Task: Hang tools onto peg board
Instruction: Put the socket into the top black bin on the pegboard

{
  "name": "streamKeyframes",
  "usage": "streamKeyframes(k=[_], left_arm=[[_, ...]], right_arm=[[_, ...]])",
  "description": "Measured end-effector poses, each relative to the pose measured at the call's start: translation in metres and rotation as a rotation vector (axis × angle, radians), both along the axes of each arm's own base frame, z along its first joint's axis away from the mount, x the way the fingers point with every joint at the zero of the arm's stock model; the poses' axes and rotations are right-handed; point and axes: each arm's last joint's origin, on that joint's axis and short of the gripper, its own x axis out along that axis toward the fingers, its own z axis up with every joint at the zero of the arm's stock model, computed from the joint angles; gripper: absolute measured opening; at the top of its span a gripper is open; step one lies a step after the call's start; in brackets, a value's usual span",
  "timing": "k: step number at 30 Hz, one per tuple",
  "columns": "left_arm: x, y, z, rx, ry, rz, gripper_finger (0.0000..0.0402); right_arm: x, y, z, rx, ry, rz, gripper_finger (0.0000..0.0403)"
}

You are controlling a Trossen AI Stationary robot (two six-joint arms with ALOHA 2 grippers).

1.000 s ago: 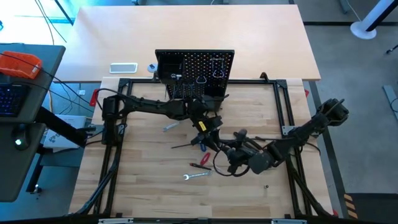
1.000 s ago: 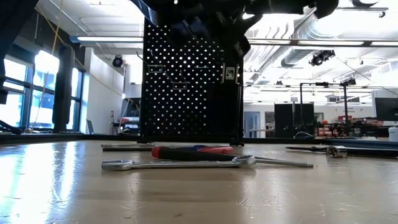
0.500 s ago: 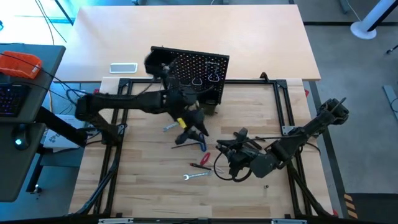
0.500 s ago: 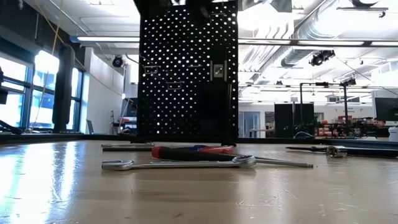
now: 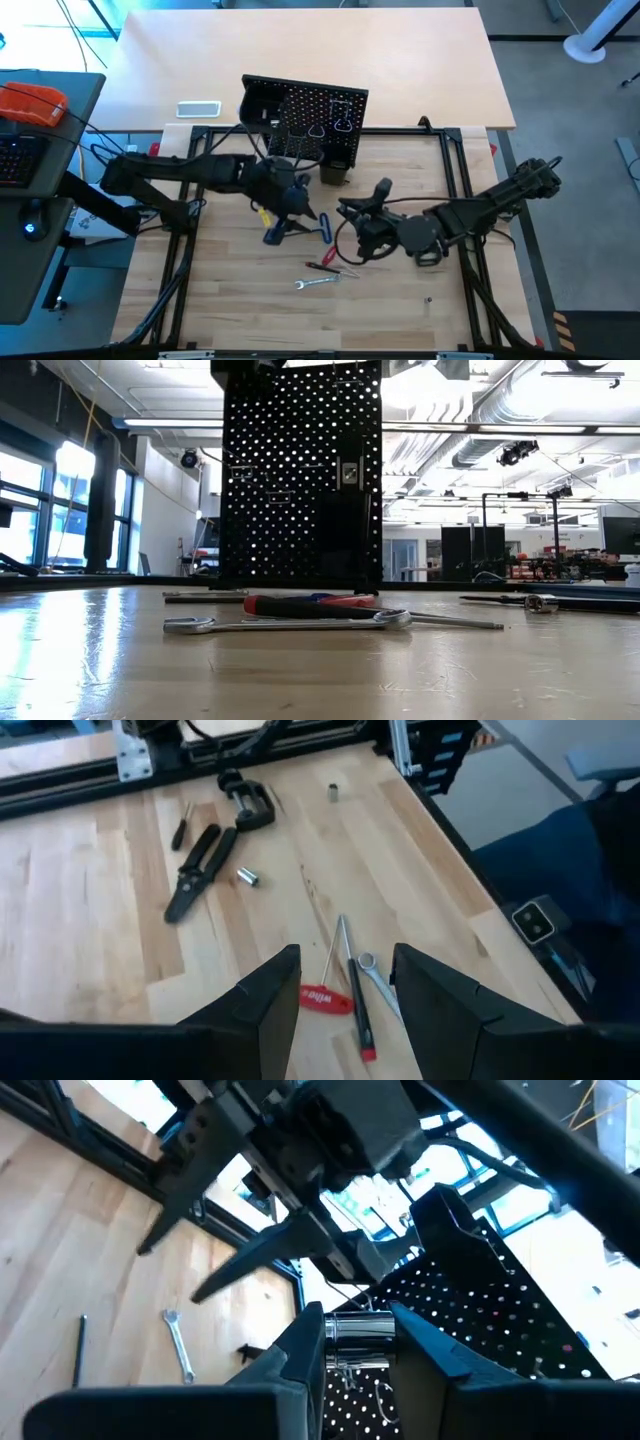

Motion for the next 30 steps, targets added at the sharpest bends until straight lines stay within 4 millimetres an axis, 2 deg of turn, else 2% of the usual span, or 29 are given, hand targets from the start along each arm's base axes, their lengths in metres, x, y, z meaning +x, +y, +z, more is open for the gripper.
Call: streamKeyframes(k=[7,19,26,30], left_arm=[[0.003,-0.005,-0.008,0.02,0.034,0.009,0.0154],[0.001,-0.009,-0.01,0.023,0.066,0.005,0.0154],[-0.006,-0.031,-0.016,-0.001,0.141,-0.124,0.0154],[-0.01,-0.046,-0.026,0.004,0.234,-0.167,0.0154]], right_arm=[[0.001,-0.006,-0.004,0.001,0.031,-0.018,0.0073],[0.001,-0.006,-0.007,0.013,0.052,-0.015,0.0073],[0.002,-0.007,-0.003,-0.02,0.037,-0.009,0.0073],[0.006,-0.013,0.004,-0.037,-0.002,0.009,0.0073]])
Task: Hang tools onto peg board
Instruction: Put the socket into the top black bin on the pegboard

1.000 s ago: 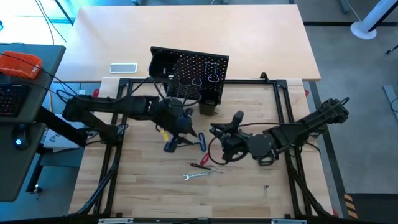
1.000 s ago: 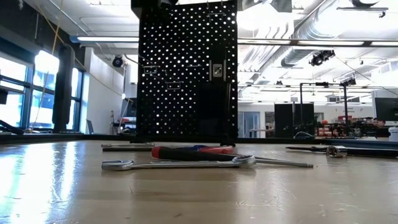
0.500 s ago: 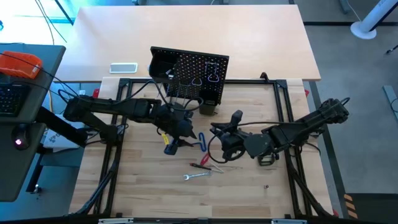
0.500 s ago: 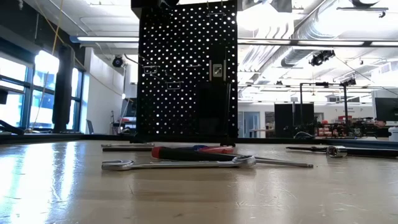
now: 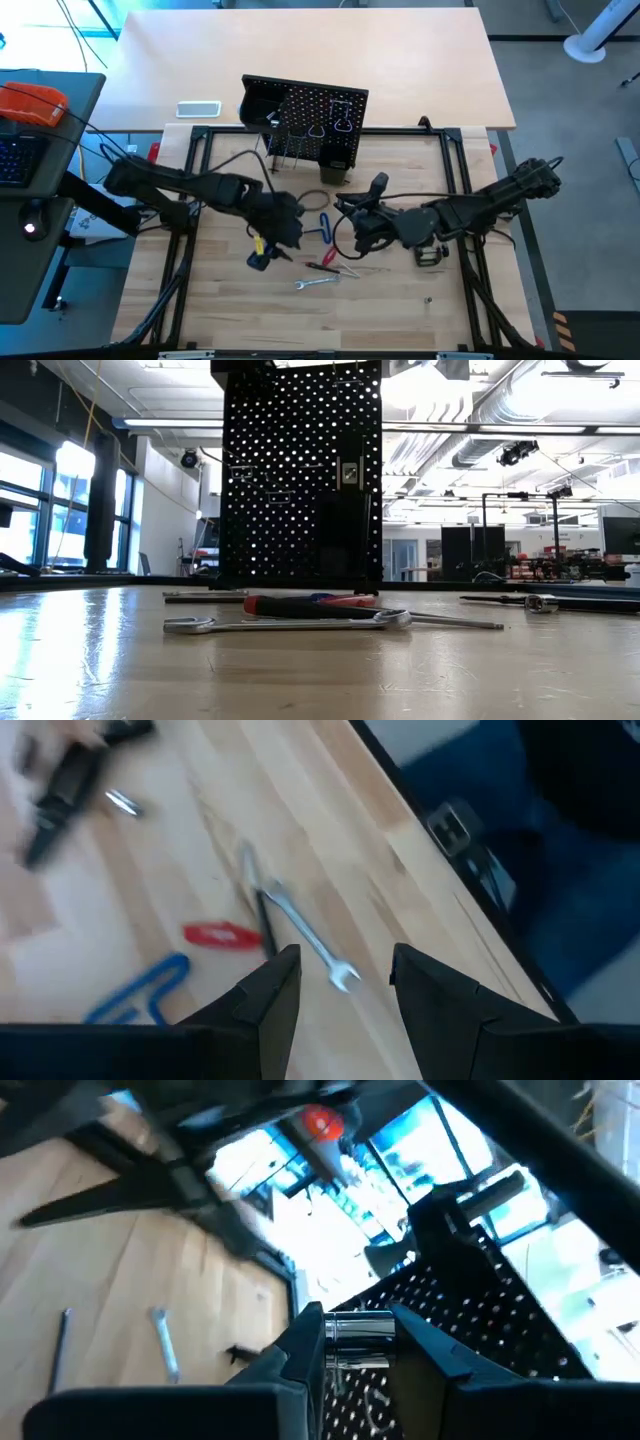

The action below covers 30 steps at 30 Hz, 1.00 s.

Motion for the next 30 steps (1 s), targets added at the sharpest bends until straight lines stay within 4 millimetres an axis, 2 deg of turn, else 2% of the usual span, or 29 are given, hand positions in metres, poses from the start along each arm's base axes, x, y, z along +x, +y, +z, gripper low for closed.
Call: streamKeyframes(k=[4,9,14,20,25,30], left_arm=[[-0.003,-0.016,-0.011,0.003,0.084,-0.042,0.0154],[-0.011,-0.03,-0.034,0.012,0.084,-0.007,0.0154],[-0.028,-0.028,-0.064,0.036,0.08,0.083,0.0146],[-0.043,-0.021,-0.09,-0.016,0.078,0.159,0.0137],[-0.049,-0.02,-0.099,-0.031,0.103,0.189,0.0136],[-0.048,-0.02,-0.099,-0.033,0.092,0.184,0.0136]], right_arm=[[0.001,-0.012,0.01,-0.005,-0.047,0.041,0.0073],[0.0,-0.03,0.023,0.024,-0.106,0.112,0.0073],[0.0,-0.054,0.037,0.043,-0.198,0.18,0.0073],[0.008,-0.097,0.047,0.089,-0.327,0.28,0.0073],[0.018,-0.133,0.046,0.139,-0.412,0.328,0.0073],[0.037,-0.157,0.056,0.171,-0.437,0.369,0.0073]])
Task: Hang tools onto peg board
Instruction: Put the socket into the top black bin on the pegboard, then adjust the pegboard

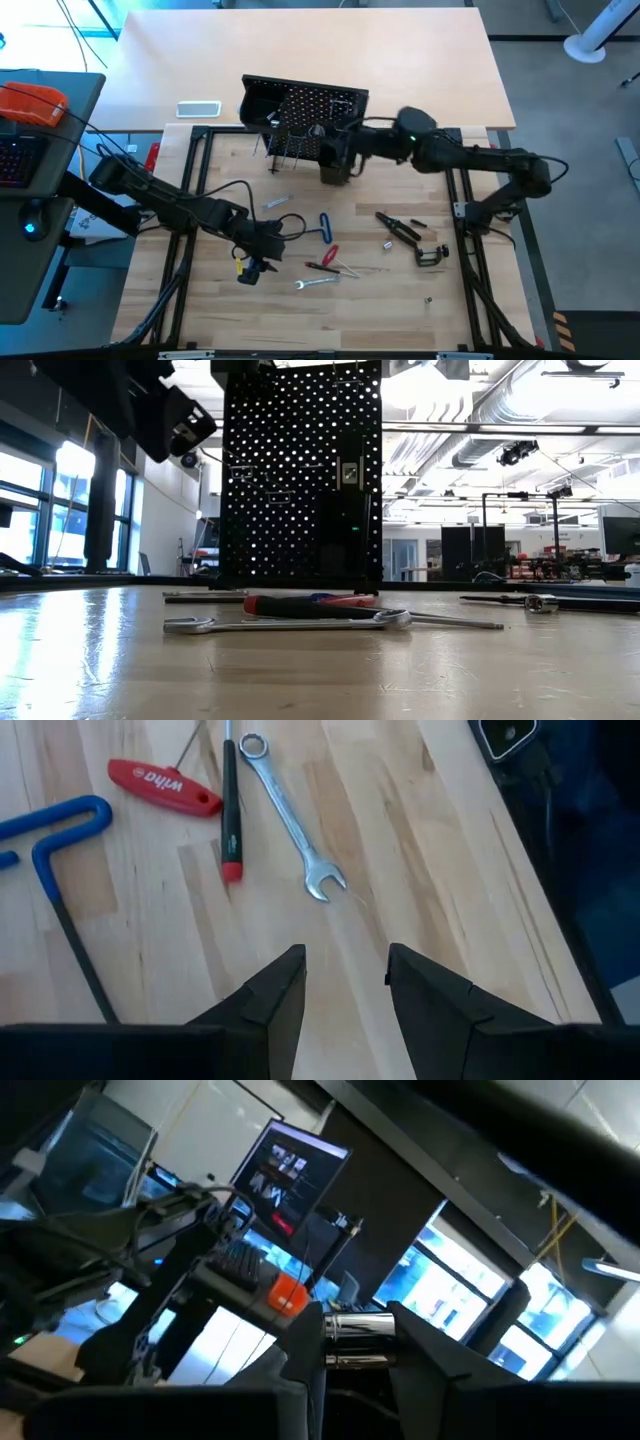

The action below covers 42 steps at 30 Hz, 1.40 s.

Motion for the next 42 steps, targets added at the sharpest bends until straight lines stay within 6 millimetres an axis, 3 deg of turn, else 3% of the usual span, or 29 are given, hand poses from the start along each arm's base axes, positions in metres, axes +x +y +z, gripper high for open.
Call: streamKeyframes(k=[10,17,22,27,42], left_arm=[[0.001,0.001,0.0,0.04,-0.021,0.038,0.0135],[0.001,0.002,0.0,0.042,-0.018,0.04,0.0135],[0.001,0.002,0.0,0.044,-0.019,0.041,0.0135],[0.001,0.002,0.0,0.045,-0.023,0.043,0.0135],[0.002,0.002,0.0,0.06,-0.029,0.045,0.0135]], right_arm=[[0.061,-0.031,0.018,-0.024,0.087,-0.018,0.0073],[0.084,-0.053,0.036,0.036,0.137,-0.018,0.0073],[0.102,-0.062,0.022,0.067,0.248,-0.022,0.0073],[0.107,-0.063,0.02,0.071,0.279,-0.023,0.0078],[0.108,-0.069,0.019,0.077,0.27,-0.054,0.0143]])
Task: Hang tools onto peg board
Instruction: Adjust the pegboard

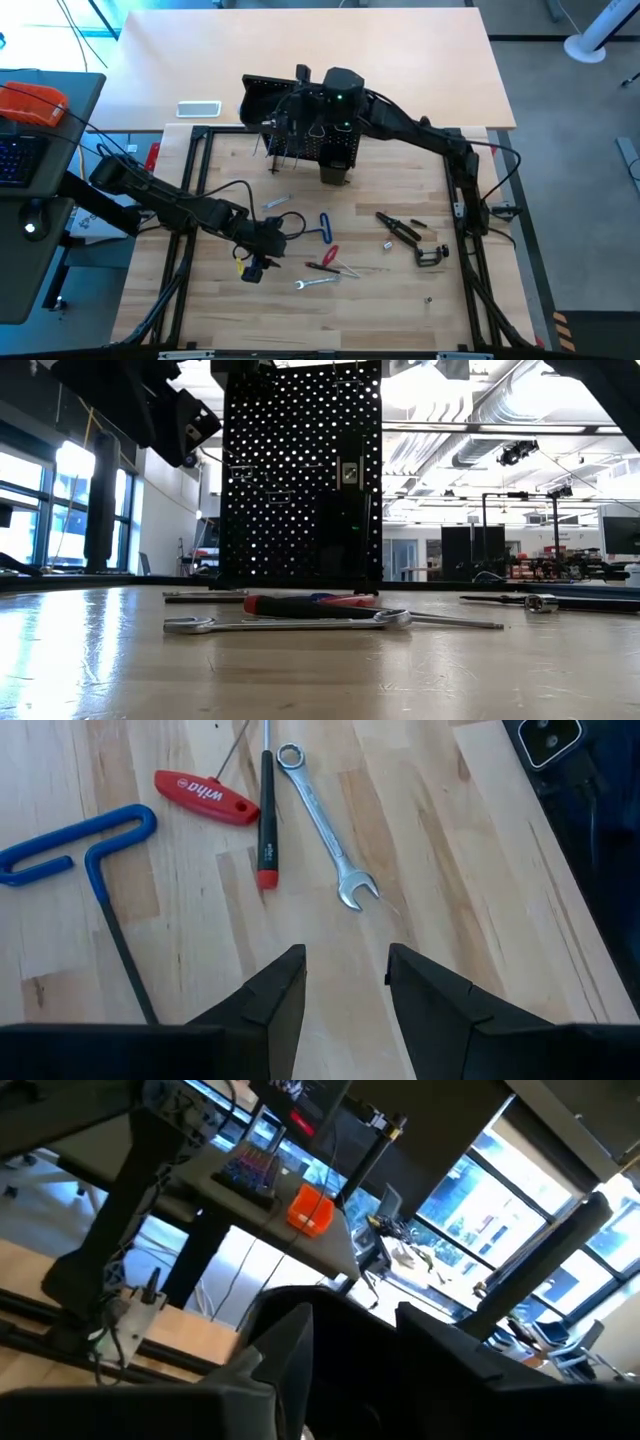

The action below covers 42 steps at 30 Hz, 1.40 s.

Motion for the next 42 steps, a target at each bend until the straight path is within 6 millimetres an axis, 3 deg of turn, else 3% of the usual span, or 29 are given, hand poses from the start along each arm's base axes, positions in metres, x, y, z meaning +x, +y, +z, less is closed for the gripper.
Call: streamKeyframes(k=[6,11,17,28,35,42], left_arm=[[0.0,0.002,0.0,0.054,-0.017,0.021,0.0135],[0.0,0.006,-0.001,0.114,-0.018,0.052,0.0135],[-0.002,0.019,0.01,0.162,-0.07,0.111,0.0135],[-0.03,0.053,0.048,0.22,-0.273,0.257,0.0135],[-0.073,0.079,0.037,0.202,-0.396,0.449,0.0135],[-0.109,0.099,0.033,0.188,-0.51,0.634,0.0135]], right_arm=[[-0.014,0.006,0.013,-0.054,0.027,-0.08,0.0163],[-0.05,0.024,0.04,-0.103,0.101,-0.166,0.0165],[-0.098,0.044,0.06,-0.012,0.208,-0.24,0.0165],[-0.165,0.076,0.068,0.148,0.397,-0.339,0.0165],[-0.183,0.081,0.055,0.285,0.52,-0.474,0.0165],[-0.165,0.078,0.009,0.337,0.644,-0.546,0.0165]])
